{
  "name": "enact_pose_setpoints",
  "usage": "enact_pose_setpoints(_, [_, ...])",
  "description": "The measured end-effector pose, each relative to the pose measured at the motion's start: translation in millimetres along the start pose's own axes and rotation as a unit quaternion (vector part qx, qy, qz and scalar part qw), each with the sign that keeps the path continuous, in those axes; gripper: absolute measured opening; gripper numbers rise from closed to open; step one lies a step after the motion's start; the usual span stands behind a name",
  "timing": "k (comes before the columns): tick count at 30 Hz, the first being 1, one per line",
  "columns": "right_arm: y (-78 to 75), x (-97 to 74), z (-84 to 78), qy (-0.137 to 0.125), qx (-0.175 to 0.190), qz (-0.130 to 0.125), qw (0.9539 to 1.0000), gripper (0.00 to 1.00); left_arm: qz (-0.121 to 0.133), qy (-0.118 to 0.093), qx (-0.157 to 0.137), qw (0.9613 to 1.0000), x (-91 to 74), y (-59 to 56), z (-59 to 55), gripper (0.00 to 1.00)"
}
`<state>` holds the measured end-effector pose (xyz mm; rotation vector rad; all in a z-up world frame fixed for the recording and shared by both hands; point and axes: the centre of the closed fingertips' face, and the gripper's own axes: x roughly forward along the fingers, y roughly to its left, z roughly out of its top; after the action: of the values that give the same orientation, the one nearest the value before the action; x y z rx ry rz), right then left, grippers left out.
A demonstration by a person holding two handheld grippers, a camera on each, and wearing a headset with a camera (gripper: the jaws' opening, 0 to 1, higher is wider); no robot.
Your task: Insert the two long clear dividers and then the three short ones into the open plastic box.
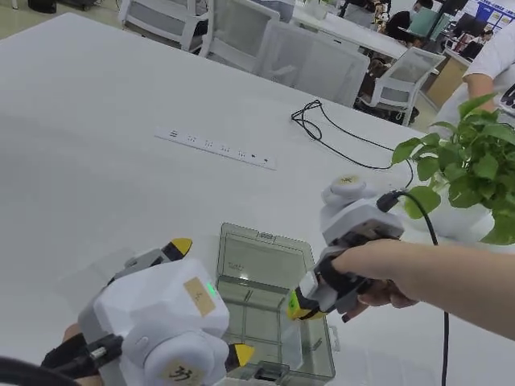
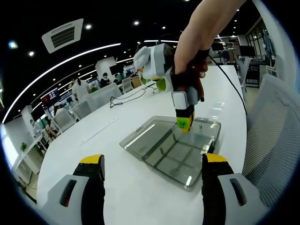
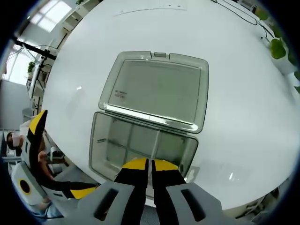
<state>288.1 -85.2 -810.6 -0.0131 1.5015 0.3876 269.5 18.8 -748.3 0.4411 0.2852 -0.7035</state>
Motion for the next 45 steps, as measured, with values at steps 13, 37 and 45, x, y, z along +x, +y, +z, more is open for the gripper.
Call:
enact_pose_setpoints(13, [-2.8,10.9,-1.0,-0.001,-0.021,-0.011,0.9997,0.04,0.0,0.003,0.001,1.0,0.1,-0.2,-1.6,0.87])
enact_pose_setpoints(37, [16.2,15.1,2.7,-0.042,-0.036,0.042,0.9976,0.42,-0.003,0.015,0.003,0.9999,2.7,-1.0,-6.1,0.86])
enact_pose_setpoints(45, [16.6,9.0,10.2,-0.076,-0.042,0.057,0.9946,0.66,-0.003,0.017,0.003,0.9999,3.6,-0.5,-5.8,0.86])
